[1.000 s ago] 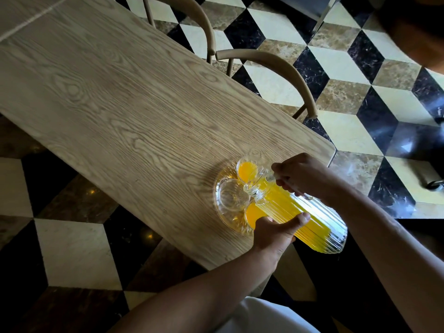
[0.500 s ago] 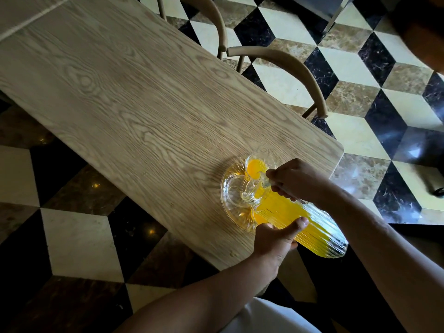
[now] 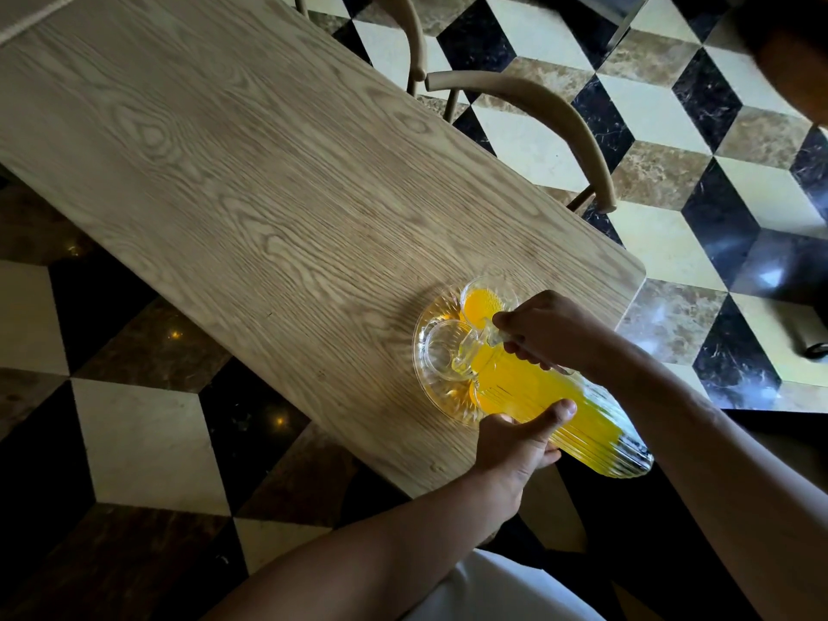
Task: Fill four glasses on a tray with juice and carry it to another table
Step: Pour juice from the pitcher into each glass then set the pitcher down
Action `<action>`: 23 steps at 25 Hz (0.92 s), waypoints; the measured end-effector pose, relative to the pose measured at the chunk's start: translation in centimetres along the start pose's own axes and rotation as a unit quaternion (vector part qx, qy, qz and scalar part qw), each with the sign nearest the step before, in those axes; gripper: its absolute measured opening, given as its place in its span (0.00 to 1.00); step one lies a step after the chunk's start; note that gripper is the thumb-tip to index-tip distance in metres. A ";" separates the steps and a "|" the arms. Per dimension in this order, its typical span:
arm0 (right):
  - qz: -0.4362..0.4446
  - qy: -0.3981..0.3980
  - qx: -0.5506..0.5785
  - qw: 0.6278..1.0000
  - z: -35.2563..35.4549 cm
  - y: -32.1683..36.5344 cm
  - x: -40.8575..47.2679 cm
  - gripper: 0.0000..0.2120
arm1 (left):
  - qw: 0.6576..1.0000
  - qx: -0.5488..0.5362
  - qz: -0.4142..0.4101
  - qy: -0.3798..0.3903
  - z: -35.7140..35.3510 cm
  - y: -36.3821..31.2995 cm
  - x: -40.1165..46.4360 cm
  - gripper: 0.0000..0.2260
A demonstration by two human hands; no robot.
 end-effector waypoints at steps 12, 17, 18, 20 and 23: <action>-0.018 0.016 0.004 1.000 -0.2 0.8 0.2 0.21 | 1.000 -0.005 0.009 0.001 0.1 -0.8 -0.9 0.60; -0.027 0.018 -0.002 0.999 -0.4 0.8 0.1 0.20 | 1.000 0.004 0.017 0.012 0.0 -0.8 -1.6 0.58; -0.031 0.018 -0.003 0.999 -0.4 0.8 0.1 0.20 | 1.000 0.005 0.017 0.011 0.0 -0.8 -1.6 0.60; -0.036 0.019 -0.007 0.999 -0.5 0.8 0.2 0.20 | 1.000 0.005 0.016 0.012 0.1 -0.8 -1.8 0.63; -0.037 0.019 -0.020 0.999 -0.6 0.8 0.3 0.21 | 1.000 0.002 0.019 0.023 0.1 -0.8 -2.0 0.64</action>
Point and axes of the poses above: each hand's wrist, its own x-axis towards the middle knuckle, its own z-axis out of the back of the hand, y = z × x, the point moved 1 cm from there along x, towards the middle knuckle
